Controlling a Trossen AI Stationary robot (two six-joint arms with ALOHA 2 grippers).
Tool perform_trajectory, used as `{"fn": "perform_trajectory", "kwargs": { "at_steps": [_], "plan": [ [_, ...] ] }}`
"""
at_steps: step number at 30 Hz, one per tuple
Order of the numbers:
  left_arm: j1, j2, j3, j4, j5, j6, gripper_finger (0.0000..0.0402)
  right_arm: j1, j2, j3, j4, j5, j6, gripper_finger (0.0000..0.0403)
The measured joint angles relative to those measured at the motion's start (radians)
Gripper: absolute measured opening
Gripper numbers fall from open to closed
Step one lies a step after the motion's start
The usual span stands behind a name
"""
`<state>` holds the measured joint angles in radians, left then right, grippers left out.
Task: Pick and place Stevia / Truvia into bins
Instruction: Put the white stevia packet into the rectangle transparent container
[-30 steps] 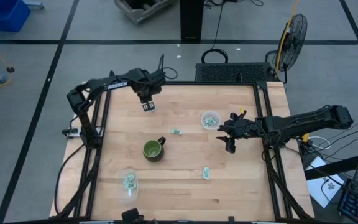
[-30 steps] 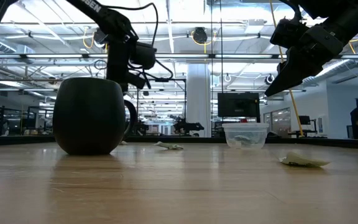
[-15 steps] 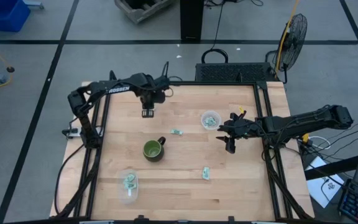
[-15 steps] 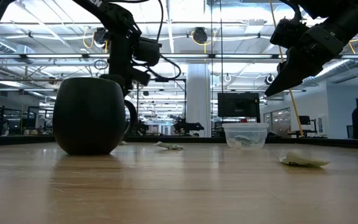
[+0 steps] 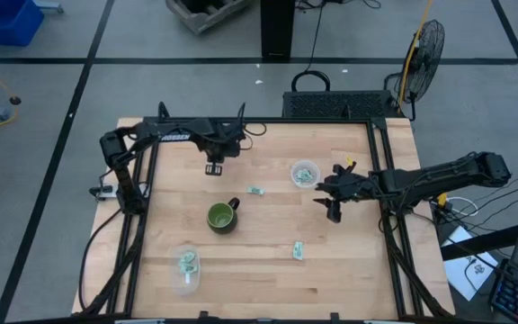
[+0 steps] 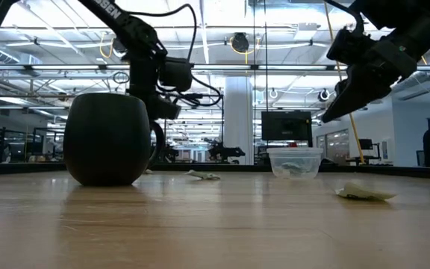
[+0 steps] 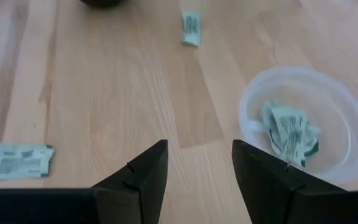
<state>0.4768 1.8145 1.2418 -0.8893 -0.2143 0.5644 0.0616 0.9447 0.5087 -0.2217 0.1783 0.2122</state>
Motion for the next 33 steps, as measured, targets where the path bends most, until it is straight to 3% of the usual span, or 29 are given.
{"fn": "perform_trajectory", "kwargs": {
  "at_steps": [5,8,33],
  "plan": [
    [0.010,-0.001,-0.066,0.094,0.060,0.005,0.0088,0.000,0.000,0.000,0.039,-0.001,-0.022,0.0171],
    [0.012,0.000,-0.107,0.144,0.043,0.013,0.0088,0.000,0.000,0.000,0.038,-0.001,-0.022,0.0171],
    [0.036,0.020,-0.111,0.185,0.092,-0.045,0.0088,0.000,0.000,0.000,0.048,-0.001,-0.015,0.0171]
  ]
}}
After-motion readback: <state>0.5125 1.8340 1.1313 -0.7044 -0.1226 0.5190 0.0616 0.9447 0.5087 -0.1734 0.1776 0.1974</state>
